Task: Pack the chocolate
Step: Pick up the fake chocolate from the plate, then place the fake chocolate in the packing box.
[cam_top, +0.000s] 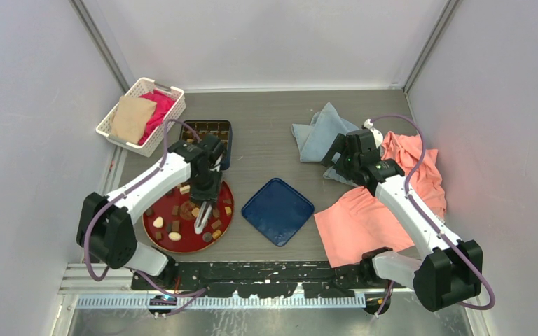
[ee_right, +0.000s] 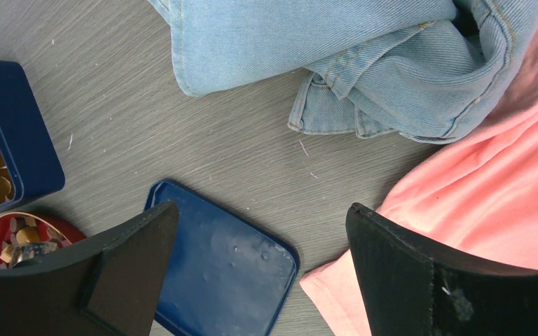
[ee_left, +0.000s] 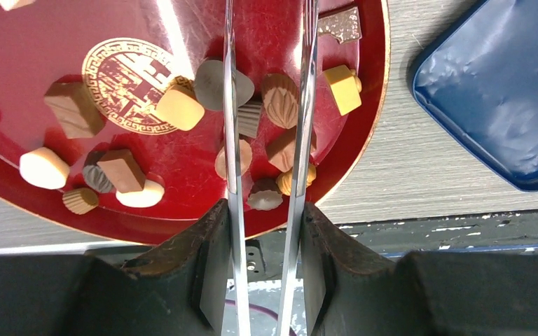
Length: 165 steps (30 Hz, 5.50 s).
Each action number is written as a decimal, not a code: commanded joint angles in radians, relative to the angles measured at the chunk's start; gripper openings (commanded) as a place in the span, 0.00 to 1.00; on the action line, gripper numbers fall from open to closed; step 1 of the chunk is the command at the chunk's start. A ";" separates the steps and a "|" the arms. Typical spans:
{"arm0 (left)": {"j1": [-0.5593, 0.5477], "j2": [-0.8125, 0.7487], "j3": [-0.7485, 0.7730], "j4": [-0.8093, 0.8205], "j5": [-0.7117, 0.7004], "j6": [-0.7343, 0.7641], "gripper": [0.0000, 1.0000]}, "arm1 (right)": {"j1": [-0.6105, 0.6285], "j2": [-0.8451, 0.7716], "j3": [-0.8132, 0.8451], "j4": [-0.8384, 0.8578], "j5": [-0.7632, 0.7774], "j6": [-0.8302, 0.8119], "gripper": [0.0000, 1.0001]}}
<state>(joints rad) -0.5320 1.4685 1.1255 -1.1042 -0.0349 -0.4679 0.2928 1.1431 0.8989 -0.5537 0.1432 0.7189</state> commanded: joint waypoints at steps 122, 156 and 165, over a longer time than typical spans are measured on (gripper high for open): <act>0.526 0.181 0.332 0.031 0.101 0.179 0.39 | 0.006 -0.049 -0.015 0.011 0.021 -0.001 0.95; 0.254 -0.072 0.252 -0.097 0.108 0.166 0.00 | 0.006 -0.016 0.000 0.030 0.005 0.007 0.95; 0.213 -0.157 0.087 -0.131 0.091 0.103 0.00 | 0.005 -0.007 -0.003 0.037 -0.003 0.008 0.95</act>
<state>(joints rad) -0.3126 1.3773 1.2610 -1.2148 0.0742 -0.3233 0.2928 1.1286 0.8730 -0.5537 0.1463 0.7181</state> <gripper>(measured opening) 0.297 0.952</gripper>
